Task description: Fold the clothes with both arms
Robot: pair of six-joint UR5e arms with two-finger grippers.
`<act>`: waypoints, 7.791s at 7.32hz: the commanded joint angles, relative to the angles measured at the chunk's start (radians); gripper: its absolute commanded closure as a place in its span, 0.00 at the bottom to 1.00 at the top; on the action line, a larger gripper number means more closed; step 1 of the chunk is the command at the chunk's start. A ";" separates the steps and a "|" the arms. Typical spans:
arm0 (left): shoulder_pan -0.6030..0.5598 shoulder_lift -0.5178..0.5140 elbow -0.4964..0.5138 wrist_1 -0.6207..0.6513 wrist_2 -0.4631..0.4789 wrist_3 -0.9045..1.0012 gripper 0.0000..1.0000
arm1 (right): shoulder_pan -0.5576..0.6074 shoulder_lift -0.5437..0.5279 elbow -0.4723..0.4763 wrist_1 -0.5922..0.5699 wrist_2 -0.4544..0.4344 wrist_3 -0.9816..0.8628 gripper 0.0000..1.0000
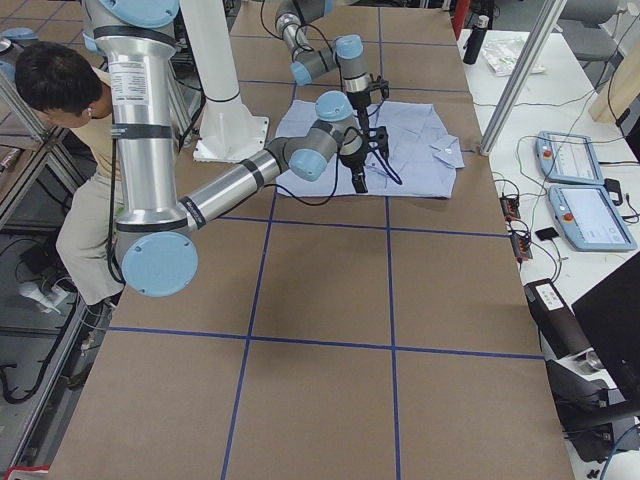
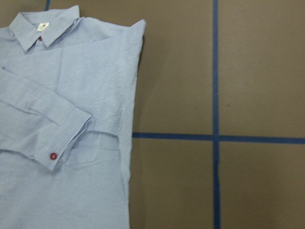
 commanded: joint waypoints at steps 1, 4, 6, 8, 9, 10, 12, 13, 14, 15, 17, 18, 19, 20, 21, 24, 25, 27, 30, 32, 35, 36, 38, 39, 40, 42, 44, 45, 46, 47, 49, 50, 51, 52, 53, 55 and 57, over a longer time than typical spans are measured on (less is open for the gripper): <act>0.031 0.342 -0.392 0.019 0.010 0.072 0.00 | -0.296 -0.006 0.082 0.004 -0.264 0.219 0.00; 0.085 0.544 -0.571 0.006 0.068 0.013 0.00 | -0.660 -0.011 0.200 -0.201 -0.627 0.440 0.00; 0.219 0.740 -0.667 -0.023 0.182 -0.112 0.00 | -0.714 -0.021 0.201 -0.202 -0.665 0.493 0.00; 0.321 0.797 -0.662 -0.021 0.206 -0.219 0.00 | -0.718 -0.026 0.201 -0.200 -0.675 0.496 0.00; 0.349 0.822 -0.650 -0.012 0.227 -0.260 0.01 | -0.719 -0.026 0.202 -0.200 -0.679 0.498 0.00; 0.373 0.841 -0.620 -0.012 0.246 -0.263 0.03 | -0.719 -0.026 0.201 -0.200 -0.682 0.496 0.00; 0.375 0.838 -0.610 -0.011 0.243 -0.265 0.23 | -0.721 -0.026 0.201 -0.200 -0.684 0.498 0.00; 0.375 0.833 -0.598 -0.011 0.241 -0.265 0.40 | -0.725 -0.024 0.202 -0.200 -0.690 0.496 0.00; 0.375 0.830 -0.586 -0.011 0.241 -0.260 0.42 | -0.730 -0.024 0.202 -0.200 -0.696 0.496 0.00; 0.375 0.829 -0.583 -0.011 0.241 -0.257 0.46 | -0.730 -0.024 0.202 -0.200 -0.698 0.498 0.00; 0.374 0.830 -0.581 -0.011 0.241 -0.256 0.49 | -0.730 -0.024 0.201 -0.200 -0.699 0.498 0.00; 0.374 0.830 -0.581 -0.011 0.241 -0.256 0.51 | -0.730 -0.024 0.201 -0.202 -0.701 0.498 0.00; 0.374 0.829 -0.581 -0.011 0.241 -0.256 0.51 | -0.733 -0.024 0.201 -0.200 -0.701 0.498 0.00; 0.374 0.830 -0.579 -0.011 0.241 -0.256 0.58 | -0.733 -0.026 0.201 -0.200 -0.701 0.496 0.00; 0.375 0.830 -0.576 -0.011 0.241 -0.256 0.63 | -0.733 -0.024 0.201 -0.200 -0.701 0.498 0.00; 0.372 0.829 -0.578 -0.011 0.240 -0.256 0.84 | -0.733 -0.024 0.201 -0.200 -0.701 0.498 0.00; 0.372 0.830 -0.579 -0.011 0.240 -0.257 1.00 | -0.733 -0.027 0.201 -0.200 -0.701 0.496 0.00; 0.371 0.829 -0.584 -0.011 0.240 -0.257 1.00 | -0.736 -0.078 0.201 -0.150 -0.698 0.496 0.00; 0.374 0.827 -0.587 -0.015 0.243 -0.259 1.00 | -0.764 -0.313 0.146 0.139 -0.724 0.495 0.00; 0.374 0.829 -0.587 -0.015 0.244 -0.257 1.00 | -0.790 -0.313 0.072 0.139 -0.779 0.516 0.09; 0.377 0.830 -0.592 -0.014 0.250 -0.257 1.00 | -0.845 -0.279 0.044 0.139 -0.810 0.576 0.42; 0.375 0.829 -0.592 -0.014 0.270 -0.257 1.00 | -0.846 -0.233 0.026 0.137 -0.810 0.590 0.46; 0.375 0.829 -0.592 -0.014 0.275 -0.257 1.00 | -0.859 -0.198 -0.006 0.137 -0.811 0.619 0.46; 0.375 0.829 -0.593 -0.014 0.277 -0.257 1.00 | -0.860 -0.198 -0.006 0.136 -0.811 0.620 0.46; 0.375 0.830 -0.598 -0.012 0.292 -0.257 1.00 | -0.862 -0.198 -0.008 0.136 -0.813 0.620 0.46; 0.375 0.832 -0.601 -0.012 0.298 -0.259 1.00 | -0.880 -0.198 -0.016 0.134 -0.833 0.657 0.53; 0.375 0.832 -0.601 -0.012 0.297 -0.259 1.00 | -0.888 -0.198 -0.016 0.134 -0.833 0.659 0.63; 0.375 0.835 -0.601 -0.012 0.297 -0.259 1.00 | -0.889 -0.198 -0.017 0.134 -0.833 0.659 0.67; 0.375 0.833 -0.601 -0.012 0.297 -0.259 1.00 | -0.889 -0.198 -0.017 0.133 -0.833 0.659 0.68; 0.375 0.833 -0.601 -0.012 0.297 -0.259 1.00 | -0.891 -0.193 -0.016 0.121 -0.831 0.659 0.74; 0.375 0.833 -0.601 -0.012 0.297 -0.259 1.00 | -0.889 -0.132 -0.017 0.049 -0.831 0.660 0.98; 0.374 0.832 -0.602 -0.012 0.297 -0.259 1.00 | -0.888 -0.123 -0.017 0.033 -0.831 0.663 1.00; 0.374 0.835 -0.619 -0.011 0.297 -0.259 1.00 | -0.883 -0.123 -0.013 0.032 -0.831 0.663 1.00; 0.374 0.838 -0.669 0.002 0.295 -0.257 1.00 | -0.877 -0.138 0.030 0.032 -0.830 0.663 1.00; 0.374 0.836 -0.737 0.072 0.287 -0.256 1.00 | -0.876 -0.162 0.155 -0.032 -0.824 0.662 1.00; 0.374 0.835 -0.995 0.287 0.199 -0.254 1.00 | -0.873 -0.162 0.469 -0.328 -0.721 0.662 1.00; 0.403 0.835 -1.180 0.394 0.130 -0.253 1.00 | -0.865 -0.137 0.675 -0.529 -0.586 0.662 1.00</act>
